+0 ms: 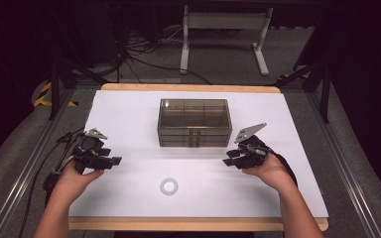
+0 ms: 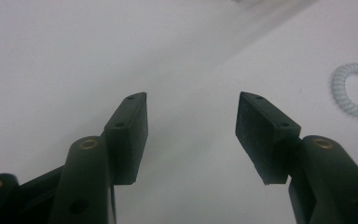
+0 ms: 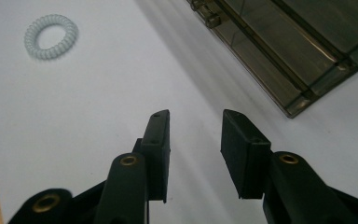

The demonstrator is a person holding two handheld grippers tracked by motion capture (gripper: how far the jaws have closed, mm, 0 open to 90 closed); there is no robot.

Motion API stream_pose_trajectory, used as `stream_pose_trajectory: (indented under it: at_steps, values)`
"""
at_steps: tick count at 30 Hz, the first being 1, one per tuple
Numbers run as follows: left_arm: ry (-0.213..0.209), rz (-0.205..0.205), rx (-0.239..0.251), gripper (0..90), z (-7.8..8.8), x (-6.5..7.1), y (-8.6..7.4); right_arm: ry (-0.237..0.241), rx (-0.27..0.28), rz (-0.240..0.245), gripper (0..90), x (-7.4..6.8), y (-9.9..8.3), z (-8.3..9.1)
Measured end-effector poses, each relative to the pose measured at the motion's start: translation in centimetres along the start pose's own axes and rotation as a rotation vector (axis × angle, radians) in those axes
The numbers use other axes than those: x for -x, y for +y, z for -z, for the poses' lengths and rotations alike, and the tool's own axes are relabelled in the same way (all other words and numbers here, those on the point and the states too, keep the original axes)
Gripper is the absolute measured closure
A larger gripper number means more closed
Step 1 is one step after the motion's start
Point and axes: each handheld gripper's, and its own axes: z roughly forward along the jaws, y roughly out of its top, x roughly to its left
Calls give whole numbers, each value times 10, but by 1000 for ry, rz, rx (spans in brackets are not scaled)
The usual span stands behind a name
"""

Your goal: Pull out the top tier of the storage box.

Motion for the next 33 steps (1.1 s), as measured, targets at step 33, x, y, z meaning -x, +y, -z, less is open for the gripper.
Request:
stream_pose_trajectory:
  at_steps: [33]
  values:
    - [10,-3,19,447,1,-1,-1,223,399,153,586,-12,3,-21]
